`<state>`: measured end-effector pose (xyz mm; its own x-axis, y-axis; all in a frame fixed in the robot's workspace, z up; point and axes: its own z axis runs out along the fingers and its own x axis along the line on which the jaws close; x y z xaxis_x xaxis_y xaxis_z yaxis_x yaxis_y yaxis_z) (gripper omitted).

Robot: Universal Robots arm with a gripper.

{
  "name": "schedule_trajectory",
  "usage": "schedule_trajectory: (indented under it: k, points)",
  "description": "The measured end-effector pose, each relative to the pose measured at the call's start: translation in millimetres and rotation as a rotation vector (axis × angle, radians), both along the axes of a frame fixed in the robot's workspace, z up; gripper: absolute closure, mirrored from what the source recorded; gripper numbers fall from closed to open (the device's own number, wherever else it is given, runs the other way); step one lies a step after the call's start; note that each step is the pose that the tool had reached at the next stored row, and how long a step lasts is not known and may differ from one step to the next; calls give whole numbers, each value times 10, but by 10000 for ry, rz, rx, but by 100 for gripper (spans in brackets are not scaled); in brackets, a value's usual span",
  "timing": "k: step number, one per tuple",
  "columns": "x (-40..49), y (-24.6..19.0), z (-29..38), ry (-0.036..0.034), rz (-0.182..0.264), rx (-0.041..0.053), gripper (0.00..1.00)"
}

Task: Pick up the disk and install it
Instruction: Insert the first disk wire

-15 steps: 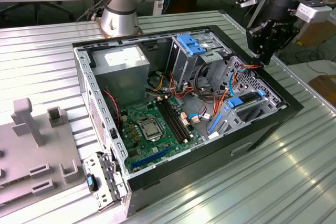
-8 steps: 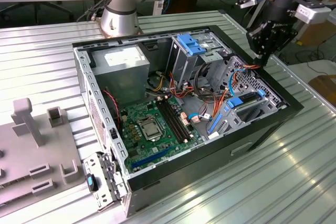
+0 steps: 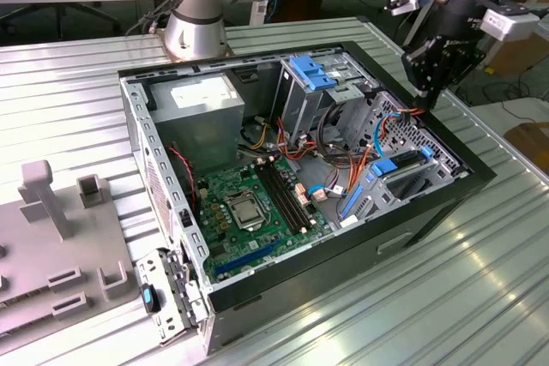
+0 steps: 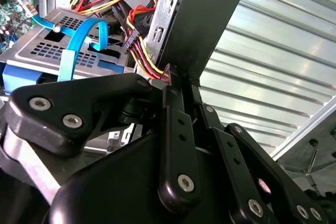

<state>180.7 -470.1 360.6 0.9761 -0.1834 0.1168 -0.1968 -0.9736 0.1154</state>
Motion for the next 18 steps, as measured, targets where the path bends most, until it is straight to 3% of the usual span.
schedule_trajectory:
  k: [9,13,17,18]
  points:
    - [0,0,6,1,0,6,82]
    - [0,0,227,0,-1,-6,82]
    - [0,0,244,0,0,-5,82]
    - [2,1,244,31,2,-4,82]
